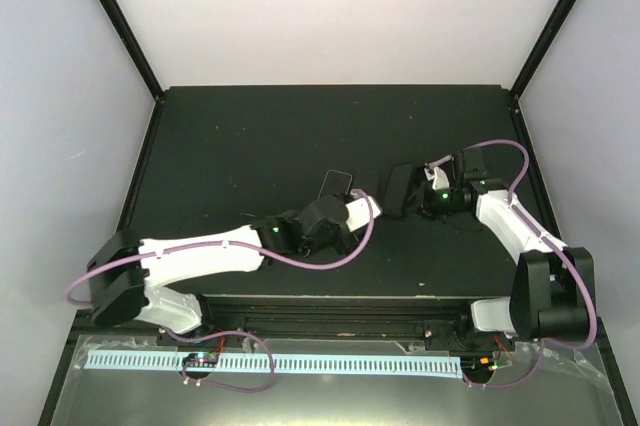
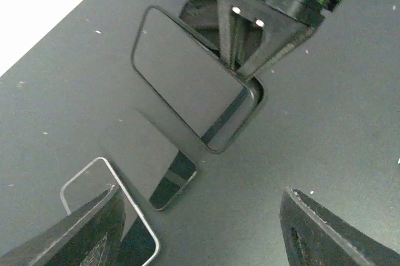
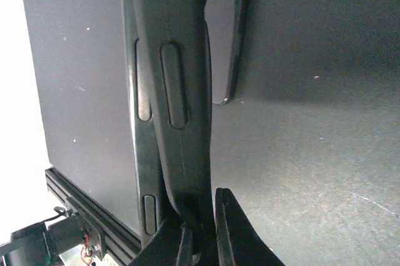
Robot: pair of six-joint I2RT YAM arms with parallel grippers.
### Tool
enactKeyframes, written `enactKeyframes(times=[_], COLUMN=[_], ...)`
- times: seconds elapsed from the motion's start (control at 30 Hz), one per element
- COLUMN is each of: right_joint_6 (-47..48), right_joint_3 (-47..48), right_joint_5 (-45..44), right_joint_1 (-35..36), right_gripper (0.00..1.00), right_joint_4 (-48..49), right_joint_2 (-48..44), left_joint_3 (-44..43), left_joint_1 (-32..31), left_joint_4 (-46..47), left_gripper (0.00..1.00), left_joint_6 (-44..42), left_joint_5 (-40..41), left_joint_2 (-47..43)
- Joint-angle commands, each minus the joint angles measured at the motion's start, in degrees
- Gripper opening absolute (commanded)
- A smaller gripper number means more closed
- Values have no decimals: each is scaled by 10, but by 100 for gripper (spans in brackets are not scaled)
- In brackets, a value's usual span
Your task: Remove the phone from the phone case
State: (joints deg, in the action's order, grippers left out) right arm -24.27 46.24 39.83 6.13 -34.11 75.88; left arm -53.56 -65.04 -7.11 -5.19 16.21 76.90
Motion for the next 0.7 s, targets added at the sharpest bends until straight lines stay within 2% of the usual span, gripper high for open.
enactKeyframes(times=[0.0,0.23,0.47,0.67], right_joint_6=[14,47,57,61], right_joint_3=[4,18,31,32], right_joint_5=[10,18,9,18], right_joint_1=[-10,-16,-19,-19], right_gripper=[1,1,1,1], right_joint_4=[11,9,-5,-7], right_joint_2=[28,95,127,137], left_joint_3=[-43,-75,-125,-141], left_joint_1=[-10,-14,-14,-14], left_joint_4=[64,115,124,138], left_gripper=[69,67,60,60], left_joint_6=[-12,-32,-66,-72], left_joint_5=[-21,-28,-20,-7], left_joint_2=[66,159,248,286])
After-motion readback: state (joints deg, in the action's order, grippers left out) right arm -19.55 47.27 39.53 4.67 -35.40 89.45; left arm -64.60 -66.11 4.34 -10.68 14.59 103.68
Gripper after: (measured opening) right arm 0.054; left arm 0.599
